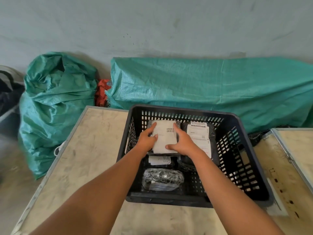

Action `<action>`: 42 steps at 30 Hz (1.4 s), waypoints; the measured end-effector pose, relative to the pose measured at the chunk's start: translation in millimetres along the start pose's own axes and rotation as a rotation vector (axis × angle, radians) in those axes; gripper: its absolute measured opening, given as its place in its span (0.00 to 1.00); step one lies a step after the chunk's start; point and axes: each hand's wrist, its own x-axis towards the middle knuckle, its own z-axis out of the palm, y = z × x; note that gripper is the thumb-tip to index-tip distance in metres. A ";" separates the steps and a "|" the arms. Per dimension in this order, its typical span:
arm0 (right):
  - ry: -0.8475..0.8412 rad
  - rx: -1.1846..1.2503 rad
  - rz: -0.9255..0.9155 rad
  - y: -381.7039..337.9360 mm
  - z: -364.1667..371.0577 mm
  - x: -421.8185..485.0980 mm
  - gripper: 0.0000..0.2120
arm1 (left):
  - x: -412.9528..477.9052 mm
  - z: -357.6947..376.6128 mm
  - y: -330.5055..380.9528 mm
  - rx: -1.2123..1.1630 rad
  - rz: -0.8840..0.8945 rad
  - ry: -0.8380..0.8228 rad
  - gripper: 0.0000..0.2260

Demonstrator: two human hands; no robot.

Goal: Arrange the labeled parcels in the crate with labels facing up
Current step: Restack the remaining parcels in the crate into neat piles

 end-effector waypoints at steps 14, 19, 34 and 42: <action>-0.252 -0.574 0.175 12.3 36.5 21.9 0.64 | 16.8 -0.1 -58.4 0.495 -0.068 -0.149 0.40; -0.220 -0.535 0.213 15.7 43.3 16.5 0.54 | 21.2 2.8 -54.8 0.692 -0.055 -0.106 0.39; -0.011 -0.074 0.058 24.1 -11.1 -33.3 0.18 | -28.6 -6.1 28.1 0.781 0.231 -0.227 0.26; -0.388 -0.029 0.045 41.6 3.3 -68.7 0.22 | -65.0 -29.3 -2.8 1.108 0.067 -0.736 0.38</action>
